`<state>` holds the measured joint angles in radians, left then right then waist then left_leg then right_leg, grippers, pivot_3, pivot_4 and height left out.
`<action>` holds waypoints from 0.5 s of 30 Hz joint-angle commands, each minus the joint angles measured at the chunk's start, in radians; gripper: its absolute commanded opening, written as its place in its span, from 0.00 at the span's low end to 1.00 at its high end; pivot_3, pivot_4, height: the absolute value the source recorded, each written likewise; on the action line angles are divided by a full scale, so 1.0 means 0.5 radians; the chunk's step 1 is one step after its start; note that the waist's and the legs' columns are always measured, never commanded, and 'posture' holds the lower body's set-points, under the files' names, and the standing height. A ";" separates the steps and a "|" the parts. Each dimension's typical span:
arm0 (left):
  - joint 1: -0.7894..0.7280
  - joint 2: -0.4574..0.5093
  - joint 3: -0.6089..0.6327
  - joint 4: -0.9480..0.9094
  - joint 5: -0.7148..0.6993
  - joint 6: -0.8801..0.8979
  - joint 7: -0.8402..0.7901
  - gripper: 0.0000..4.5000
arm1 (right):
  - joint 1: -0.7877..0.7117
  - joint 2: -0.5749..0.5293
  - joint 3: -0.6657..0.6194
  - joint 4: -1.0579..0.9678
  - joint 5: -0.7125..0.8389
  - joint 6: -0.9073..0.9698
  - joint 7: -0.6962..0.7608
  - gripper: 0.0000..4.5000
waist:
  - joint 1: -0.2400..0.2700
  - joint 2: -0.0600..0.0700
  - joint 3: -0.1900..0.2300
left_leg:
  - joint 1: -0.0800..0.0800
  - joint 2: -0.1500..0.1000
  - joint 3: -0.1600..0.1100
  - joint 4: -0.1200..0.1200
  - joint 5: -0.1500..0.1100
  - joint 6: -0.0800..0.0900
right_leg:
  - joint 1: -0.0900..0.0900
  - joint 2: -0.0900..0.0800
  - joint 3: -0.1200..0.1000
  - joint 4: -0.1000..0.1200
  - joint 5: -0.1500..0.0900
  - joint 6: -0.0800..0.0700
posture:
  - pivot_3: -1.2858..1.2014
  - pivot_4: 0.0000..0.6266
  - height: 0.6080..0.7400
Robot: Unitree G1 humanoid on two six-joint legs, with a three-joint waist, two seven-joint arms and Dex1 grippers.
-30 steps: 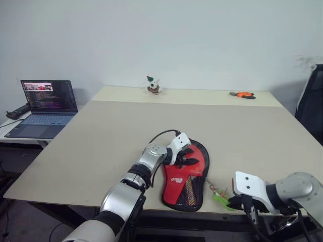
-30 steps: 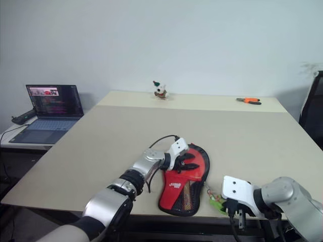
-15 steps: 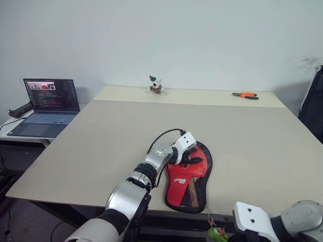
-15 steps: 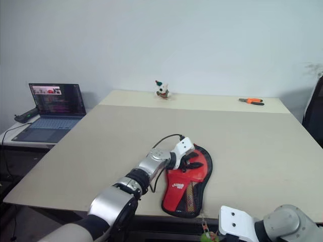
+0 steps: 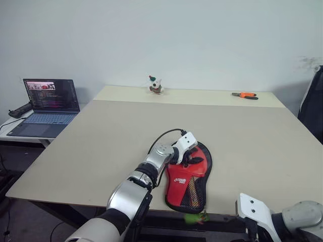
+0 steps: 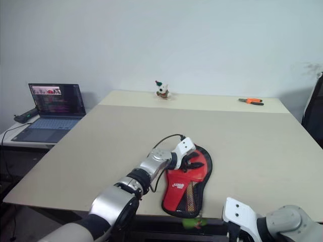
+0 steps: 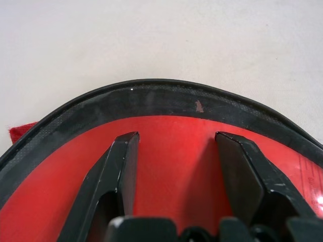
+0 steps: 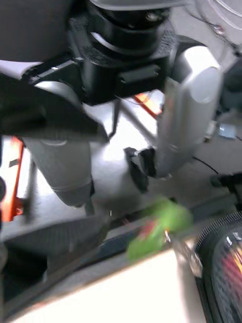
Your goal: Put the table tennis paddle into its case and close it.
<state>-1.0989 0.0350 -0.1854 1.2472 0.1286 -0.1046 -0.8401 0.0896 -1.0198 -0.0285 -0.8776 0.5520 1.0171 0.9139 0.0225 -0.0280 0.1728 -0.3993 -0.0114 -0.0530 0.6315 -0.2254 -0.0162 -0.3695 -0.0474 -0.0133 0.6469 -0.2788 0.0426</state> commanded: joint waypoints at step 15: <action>0.763 0.681 0.381 -1.458 -0.609 0.728 -0.665 0.58 | -1.359 0.659 0.193 1.856 -0.430 -0.957 -0.121 0.92 | -0.105 0.000 0.005 | -0.012 0.009 0.008 -0.004 0.001 -0.001 | -0.031 0.011 0.011 0.022 0.005 -0.025 | 0.52 0.24 1.00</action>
<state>-0.7449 0.3518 -0.0199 0.6545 -0.1231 0.1894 -1.1515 -0.5592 -0.6984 0.0815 0.0007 0.3621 0.6135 0.8627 -0.0302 -0.0277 0.1755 -0.4081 -0.0071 -0.0489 0.6298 -0.2240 -0.0180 -0.3892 -0.0425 -0.0075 0.6614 -0.2774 0.0297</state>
